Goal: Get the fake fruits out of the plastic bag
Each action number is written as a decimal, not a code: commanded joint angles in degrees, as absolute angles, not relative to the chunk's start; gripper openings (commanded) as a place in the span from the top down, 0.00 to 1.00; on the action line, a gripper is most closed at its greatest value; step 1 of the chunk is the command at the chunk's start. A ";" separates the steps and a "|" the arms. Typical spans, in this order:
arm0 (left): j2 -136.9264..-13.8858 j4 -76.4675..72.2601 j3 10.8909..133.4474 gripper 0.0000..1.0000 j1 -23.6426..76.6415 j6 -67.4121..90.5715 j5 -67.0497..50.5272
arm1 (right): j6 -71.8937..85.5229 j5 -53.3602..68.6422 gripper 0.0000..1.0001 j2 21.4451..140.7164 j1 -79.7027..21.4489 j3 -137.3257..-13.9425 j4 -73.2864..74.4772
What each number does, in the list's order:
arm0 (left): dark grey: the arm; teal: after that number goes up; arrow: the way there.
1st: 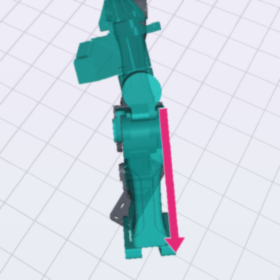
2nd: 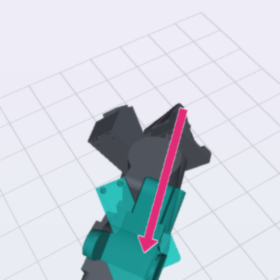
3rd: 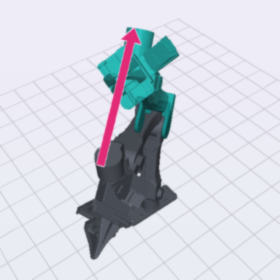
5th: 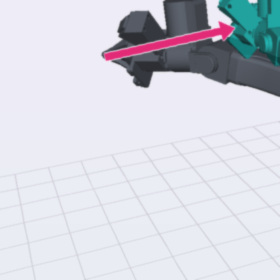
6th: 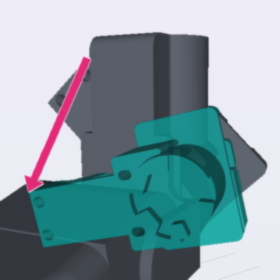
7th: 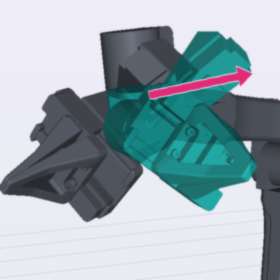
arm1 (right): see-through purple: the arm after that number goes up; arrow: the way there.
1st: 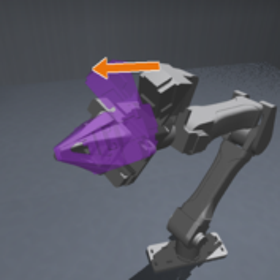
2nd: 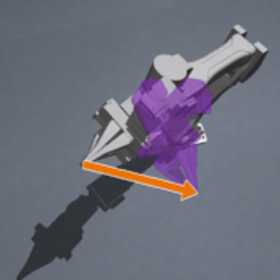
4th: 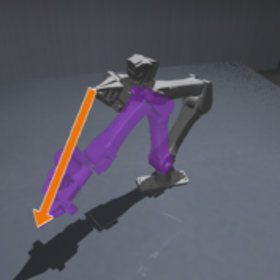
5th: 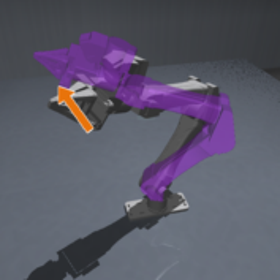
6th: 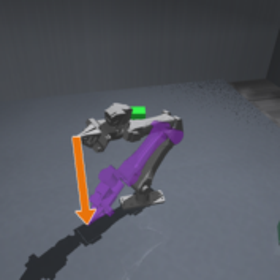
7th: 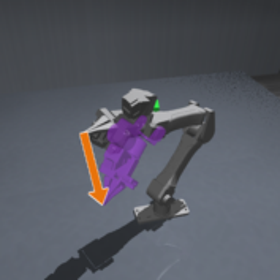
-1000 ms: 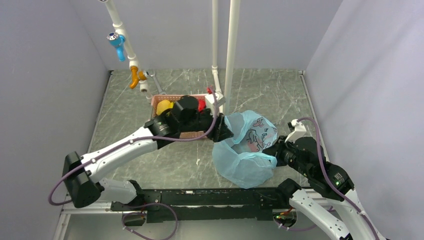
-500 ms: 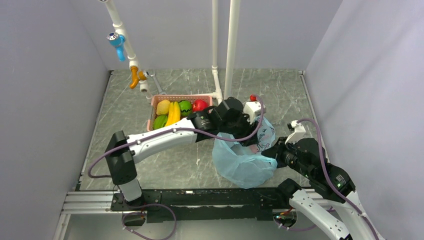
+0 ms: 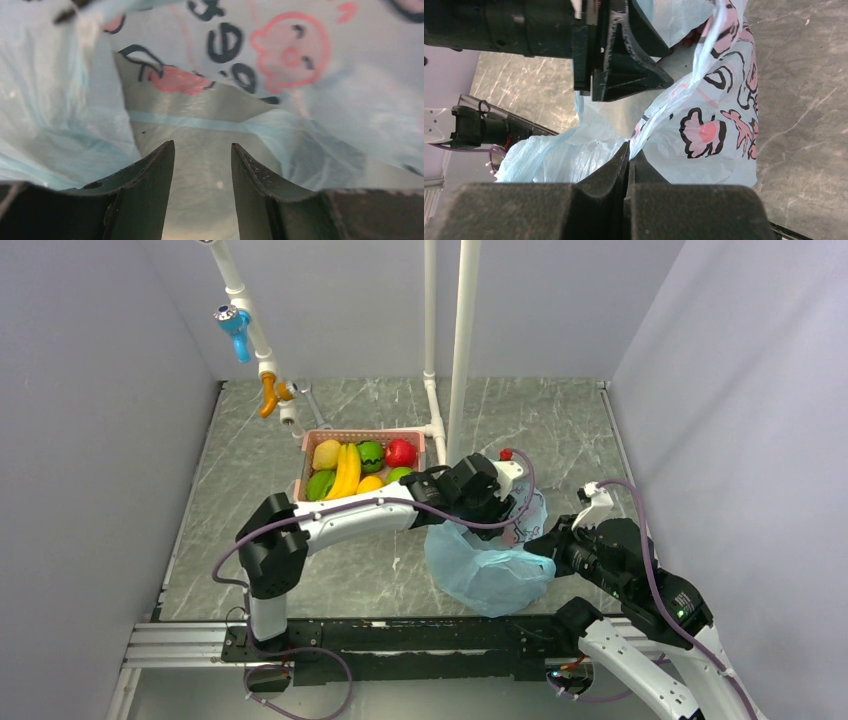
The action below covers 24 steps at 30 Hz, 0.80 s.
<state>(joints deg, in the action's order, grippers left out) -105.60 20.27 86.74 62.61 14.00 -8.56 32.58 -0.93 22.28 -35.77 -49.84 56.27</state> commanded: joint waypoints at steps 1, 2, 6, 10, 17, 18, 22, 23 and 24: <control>-107.01 18.39 85.92 0.47 62.76 12.32 0.85 | 31.91 -0.26 1.00 21.75 -36.02 -51.16 54.08; -107.68 18.74 86.23 0.44 62.75 12.37 2.79 | 31.84 -0.24 1.00 21.84 -36.04 -51.23 54.12; -111.29 21.28 89.47 0.33 62.76 11.52 7.75 | 31.82 -0.26 1.00 21.84 -35.99 -51.50 54.42; -114.70 23.27 91.75 0.24 62.75 10.20 12.16 | 31.90 -0.37 1.00 21.63 -36.01 -51.58 54.73; -118.35 23.66 92.33 0.18 62.75 8.87 14.89 | 31.96 -0.57 1.00 21.61 -36.01 -51.51 54.84; -118.82 23.67 92.29 0.18 62.75 9.06 14.69 | 31.97 -0.61 1.00 21.66 -36.01 -51.48 54.84; -120.06 22.62 90.88 0.22 62.77 10.22 14.38 | 32.21 -0.66 1.00 21.80 -36.02 -51.27 54.78; -120.37 22.19 90.46 0.23 62.77 10.32 14.41 | 32.32 -0.74 1.00 21.80 -35.99 -51.18 54.86; -120.80 22.20 90.33 0.24 62.76 10.36 14.53 | 32.38 -0.78 1.00 21.84 -35.95 -51.17 54.92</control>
<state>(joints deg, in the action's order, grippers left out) -119.13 22.90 90.26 62.70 10.15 12.97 32.56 -0.95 22.09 -35.77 -49.84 56.34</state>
